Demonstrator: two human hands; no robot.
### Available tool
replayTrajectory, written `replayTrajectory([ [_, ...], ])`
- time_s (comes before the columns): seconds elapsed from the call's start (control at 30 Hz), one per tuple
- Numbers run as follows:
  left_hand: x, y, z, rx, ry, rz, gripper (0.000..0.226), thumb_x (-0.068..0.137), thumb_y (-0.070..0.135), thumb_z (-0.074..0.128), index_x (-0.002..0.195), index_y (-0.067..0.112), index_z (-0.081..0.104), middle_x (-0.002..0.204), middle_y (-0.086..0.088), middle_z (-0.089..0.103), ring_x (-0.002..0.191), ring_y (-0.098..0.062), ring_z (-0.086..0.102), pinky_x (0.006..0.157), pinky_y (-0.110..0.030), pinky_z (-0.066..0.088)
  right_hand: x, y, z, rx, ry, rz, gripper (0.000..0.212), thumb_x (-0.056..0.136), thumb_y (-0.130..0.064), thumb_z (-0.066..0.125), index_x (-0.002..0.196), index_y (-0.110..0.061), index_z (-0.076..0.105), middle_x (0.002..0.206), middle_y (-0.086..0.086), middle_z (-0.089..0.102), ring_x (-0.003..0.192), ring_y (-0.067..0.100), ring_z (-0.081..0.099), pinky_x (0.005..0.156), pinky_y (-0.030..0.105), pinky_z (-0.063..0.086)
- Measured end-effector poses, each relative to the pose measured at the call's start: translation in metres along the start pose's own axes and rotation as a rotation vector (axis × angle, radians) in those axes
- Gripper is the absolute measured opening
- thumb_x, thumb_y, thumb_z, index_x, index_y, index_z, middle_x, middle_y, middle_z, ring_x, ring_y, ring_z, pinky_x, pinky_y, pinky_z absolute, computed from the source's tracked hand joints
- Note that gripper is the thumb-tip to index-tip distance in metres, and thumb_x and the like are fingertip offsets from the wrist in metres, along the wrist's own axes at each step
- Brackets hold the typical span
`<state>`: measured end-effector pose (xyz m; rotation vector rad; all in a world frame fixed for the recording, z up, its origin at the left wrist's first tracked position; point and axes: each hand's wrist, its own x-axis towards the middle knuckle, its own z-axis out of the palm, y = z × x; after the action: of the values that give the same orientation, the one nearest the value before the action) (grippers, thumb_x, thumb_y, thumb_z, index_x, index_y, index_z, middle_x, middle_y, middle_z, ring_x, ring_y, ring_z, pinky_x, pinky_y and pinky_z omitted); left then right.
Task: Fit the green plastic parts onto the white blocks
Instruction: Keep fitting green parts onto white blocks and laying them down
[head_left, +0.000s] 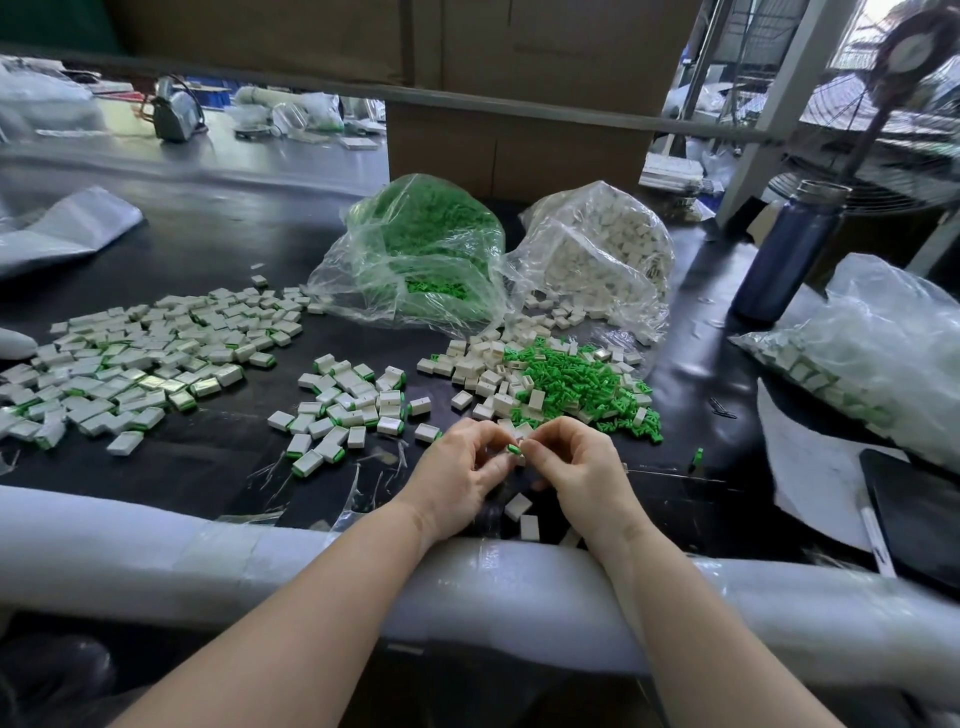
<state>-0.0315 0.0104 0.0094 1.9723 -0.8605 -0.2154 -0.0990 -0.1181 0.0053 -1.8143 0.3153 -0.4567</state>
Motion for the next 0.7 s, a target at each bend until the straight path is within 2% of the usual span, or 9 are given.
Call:
replayTrajectory([
  [0.1,0.0,0.0,0.0,-0.072,0.048,-0.044,0.012,0.089,0.01,0.059,0.1,0.01,0.064,0.092,-0.003,0.065,0.085,-0.015,0.06,0.079,-0.02,0.049,0.0,-0.001,-0.002,-0.082,0.081,-0.051,0.018,0.084,-0.008,0.066,0.071,-0.02,0.061,0.061,-0.008,0.061,0.054,0.002,0.053,0.055,0.018,0.047],
  [0.17,0.0,0.0,0.001,-0.078,0.112,-0.083,0.013,0.089,0.01,0.06,0.1,0.012,0.065,0.089,-0.002,0.065,0.084,-0.016,0.062,0.08,-0.024,0.051,0.001,0.001,-0.005,-0.165,0.194,-0.06,0.014,0.084,-0.01,0.066,0.074,-0.019,0.062,0.068,-0.007,0.062,0.062,0.004,0.055,0.06,0.014,0.046],
  [0.27,-0.001,-0.002,-0.001,-0.056,0.232,-0.129,0.017,0.089,0.007,0.058,0.099,0.02,0.063,0.081,0.002,0.063,0.076,-0.016,0.063,0.074,-0.027,0.055,0.003,0.003,-0.009,-0.279,0.304,0.012,0.007,0.086,-0.011,0.063,0.085,-0.018,0.064,0.08,-0.005,0.063,0.079,0.012,0.058,0.074,0.022,0.048],
  [0.33,-0.001,-0.004,-0.003,0.006,0.327,-0.143,0.021,0.089,0.005,0.056,0.098,0.023,0.063,0.089,-0.001,0.064,0.08,-0.017,0.063,0.075,-0.028,0.055,0.004,0.005,-0.008,-0.386,0.289,0.057,0.012,0.088,-0.011,0.059,0.098,-0.016,0.065,0.093,0.0,0.063,0.093,0.018,0.056,0.085,0.03,0.046],
  [0.4,0.0,-0.007,-0.003,0.089,0.415,-0.137,0.024,0.089,0.006,0.056,0.107,0.019,0.065,0.103,-0.002,0.061,0.085,-0.011,0.058,0.08,-0.019,0.049,0.005,0.006,-0.005,-0.501,0.232,0.065,0.022,0.09,-0.011,0.055,0.11,-0.018,0.063,0.107,0.0,0.059,0.106,0.02,0.05,0.091,0.03,0.041],
  [0.47,0.001,-0.009,-0.003,0.147,0.425,-0.144,0.03,0.09,0.008,0.056,0.118,0.017,0.061,0.115,-0.003,0.052,0.087,-0.005,0.049,0.081,-0.009,0.038,0.006,0.007,-0.003,-0.573,0.172,0.068,0.032,0.092,-0.012,0.051,0.121,-0.023,0.058,0.119,-0.001,0.053,0.115,0.02,0.043,0.097,0.031,0.037],
  [0.5,0.002,-0.01,-0.002,0.178,0.4,-0.154,0.033,0.091,0.01,0.056,0.123,0.015,0.058,0.12,-0.004,0.047,0.092,-0.007,0.047,0.083,-0.008,0.033,0.007,0.007,-0.003,-0.6,0.145,0.076,0.036,0.093,-0.012,0.048,0.125,-0.026,0.056,0.124,-0.001,0.05,0.118,0.02,0.04,0.099,0.032,0.034],
  [0.6,0.002,-0.012,0.001,0.267,0.314,-0.205,0.042,0.091,0.016,0.055,0.132,0.009,0.048,0.131,-0.006,0.033,0.119,-0.018,0.04,0.098,-0.016,0.029,0.008,0.008,-0.003,-0.706,0.068,0.103,0.049,0.094,-0.009,0.041,0.133,-0.038,0.047,0.129,-0.001,0.042,0.119,0.02,0.034,0.102,0.032,0.028],
  [0.7,0.003,-0.012,0.003,0.356,0.261,-0.245,0.045,0.092,0.022,0.053,0.134,0.006,0.045,0.137,-0.006,0.029,0.128,-0.021,0.032,0.105,-0.024,0.027,0.01,0.01,-0.002,-0.799,0.016,0.118,0.06,0.093,-0.005,0.036,0.136,-0.047,0.039,0.129,-0.001,0.039,0.113,0.02,0.033,0.101,0.03,0.027],
])
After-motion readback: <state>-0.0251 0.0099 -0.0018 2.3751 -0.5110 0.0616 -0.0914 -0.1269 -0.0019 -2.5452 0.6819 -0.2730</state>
